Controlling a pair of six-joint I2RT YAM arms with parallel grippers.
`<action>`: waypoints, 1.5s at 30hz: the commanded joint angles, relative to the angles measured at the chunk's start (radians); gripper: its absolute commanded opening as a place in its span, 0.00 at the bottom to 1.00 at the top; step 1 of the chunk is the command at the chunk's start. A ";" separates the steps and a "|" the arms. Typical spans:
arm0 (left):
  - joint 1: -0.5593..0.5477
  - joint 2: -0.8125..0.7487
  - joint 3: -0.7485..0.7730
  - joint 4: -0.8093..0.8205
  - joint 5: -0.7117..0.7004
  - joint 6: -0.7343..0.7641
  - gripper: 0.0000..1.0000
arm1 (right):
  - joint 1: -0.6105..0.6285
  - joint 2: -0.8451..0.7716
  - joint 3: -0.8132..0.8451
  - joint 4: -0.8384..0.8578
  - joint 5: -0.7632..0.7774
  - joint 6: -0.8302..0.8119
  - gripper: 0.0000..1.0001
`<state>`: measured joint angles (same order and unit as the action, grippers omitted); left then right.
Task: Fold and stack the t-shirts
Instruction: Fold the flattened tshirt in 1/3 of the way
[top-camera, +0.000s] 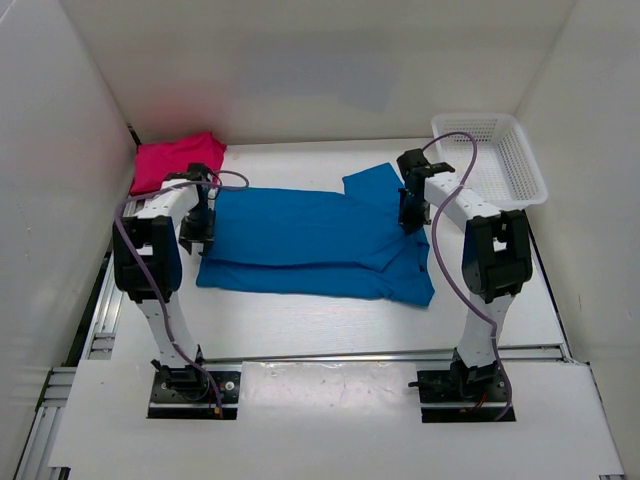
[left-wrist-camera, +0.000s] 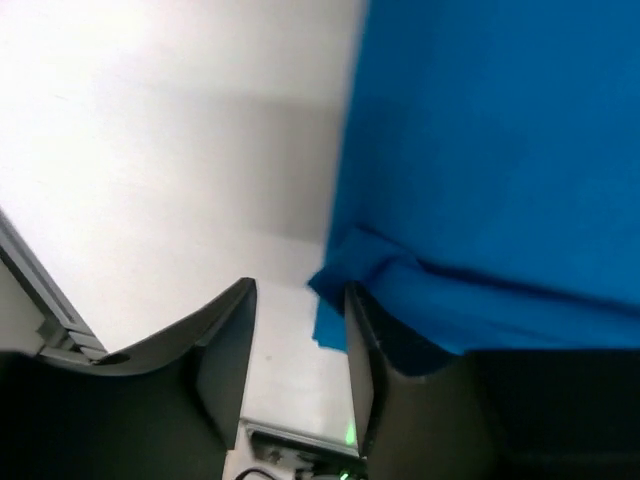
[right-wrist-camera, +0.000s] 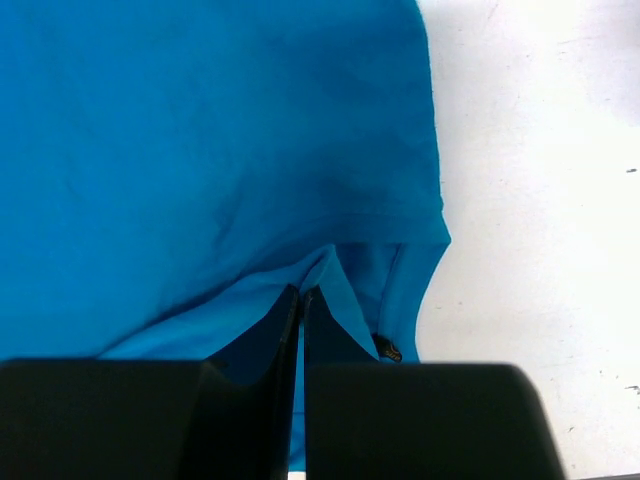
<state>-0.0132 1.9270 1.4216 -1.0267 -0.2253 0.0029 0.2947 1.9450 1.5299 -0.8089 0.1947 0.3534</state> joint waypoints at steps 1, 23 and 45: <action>0.038 -0.062 0.072 0.089 -0.071 -0.003 0.53 | -0.005 0.003 0.045 0.005 -0.014 -0.022 0.00; 0.058 -0.206 -0.257 0.092 0.135 -0.003 0.71 | 0.004 -0.151 0.009 -0.116 -0.070 -0.013 0.81; 0.058 -0.066 -0.237 0.139 0.221 -0.003 0.27 | -0.290 -0.455 -0.812 0.284 -0.482 0.116 0.50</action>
<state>0.0448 1.8446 1.1683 -0.9241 -0.0147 -0.0093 0.0235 1.4635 0.7460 -0.6197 -0.2230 0.4606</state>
